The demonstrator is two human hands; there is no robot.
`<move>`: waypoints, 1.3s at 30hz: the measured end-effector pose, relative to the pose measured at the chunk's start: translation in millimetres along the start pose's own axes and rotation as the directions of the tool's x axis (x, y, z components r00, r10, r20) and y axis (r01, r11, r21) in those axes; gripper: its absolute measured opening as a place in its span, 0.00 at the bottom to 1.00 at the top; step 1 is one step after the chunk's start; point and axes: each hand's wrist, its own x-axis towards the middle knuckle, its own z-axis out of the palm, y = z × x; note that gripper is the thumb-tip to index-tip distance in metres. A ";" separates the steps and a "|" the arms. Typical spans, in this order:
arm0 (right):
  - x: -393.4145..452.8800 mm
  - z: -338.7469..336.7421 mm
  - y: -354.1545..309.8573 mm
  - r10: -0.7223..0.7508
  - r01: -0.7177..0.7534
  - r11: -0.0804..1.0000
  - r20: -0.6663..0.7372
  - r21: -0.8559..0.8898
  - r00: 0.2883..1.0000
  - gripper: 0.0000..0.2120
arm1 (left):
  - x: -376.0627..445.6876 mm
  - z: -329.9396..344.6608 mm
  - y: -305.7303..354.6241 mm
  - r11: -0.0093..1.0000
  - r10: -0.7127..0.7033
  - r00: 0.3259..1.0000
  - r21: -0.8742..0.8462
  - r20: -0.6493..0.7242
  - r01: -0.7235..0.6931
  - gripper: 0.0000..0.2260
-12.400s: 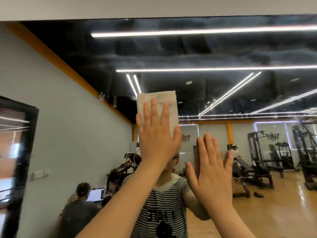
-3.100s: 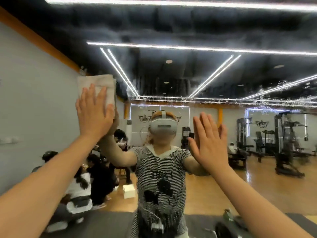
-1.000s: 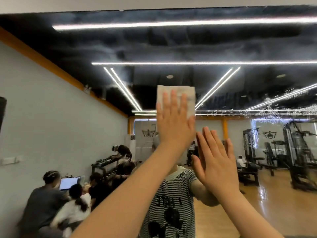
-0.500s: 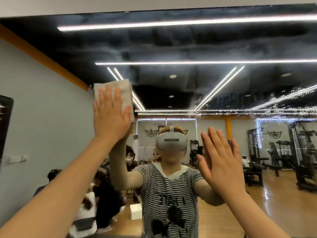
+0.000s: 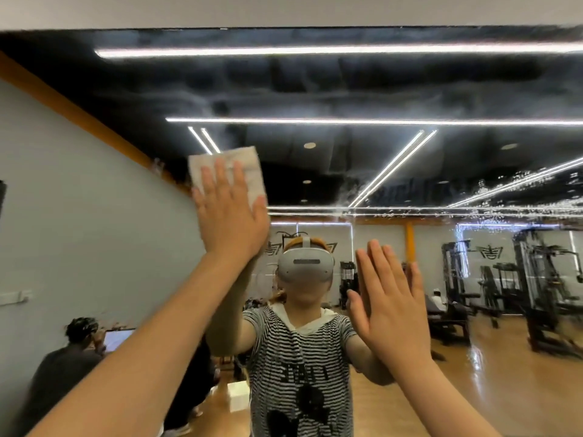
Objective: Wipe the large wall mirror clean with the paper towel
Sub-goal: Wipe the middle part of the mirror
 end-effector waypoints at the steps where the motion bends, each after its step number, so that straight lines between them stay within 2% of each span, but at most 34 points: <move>1: 0.0 -0.4 -0.1 -0.003 0.003 1.000 -0.003 0.000 1.000 0.29 | -5.5 3.3 19.0 0.999 0.047 0.999 -0.005 0.009 -0.047 0.30; 5: 0.7 -1.8 0.1 -0.007 0.008 1.000 -0.010 0.010 1.000 0.30 | -33.9 18.0 89.9 0.971 0.235 0.971 -0.051 0.037 -0.233 0.31; 13: 1.4 -3.4 3.4 -0.014 0.013 0.997 0.009 0.073 1.000 0.29 | -37.6 29.2 104.4 0.954 0.297 0.954 -0.040 -0.041 -0.298 0.31; 21: -5.7 -31.5 46.0 -0.070 0.067 0.997 0.075 0.048 0.995 0.28 | -39.5 27.9 105.7 0.958 0.278 0.960 -0.061 -0.027 -0.279 0.31; 27: -4.5 -47.2 133.3 0.197 -0.196 0.980 0.109 -0.016 0.974 0.35 | -40.2 28.1 106.0 0.961 0.263 0.964 -0.072 -0.044 -0.265 0.30; 30: -1.9 -44.5 160.1 0.199 -0.193 0.980 0.151 -0.055 0.968 0.37 | -41.1 26.4 107.1 0.967 0.238 0.970 -0.087 -0.043 -0.241 0.30; 39: -12.1 -28.5 159.7 0.191 -0.191 0.982 0.008 -0.002 0.982 0.34 | -43.2 27.6 109.4 0.973 0.218 0.974 -0.071 -0.059 -0.221 0.30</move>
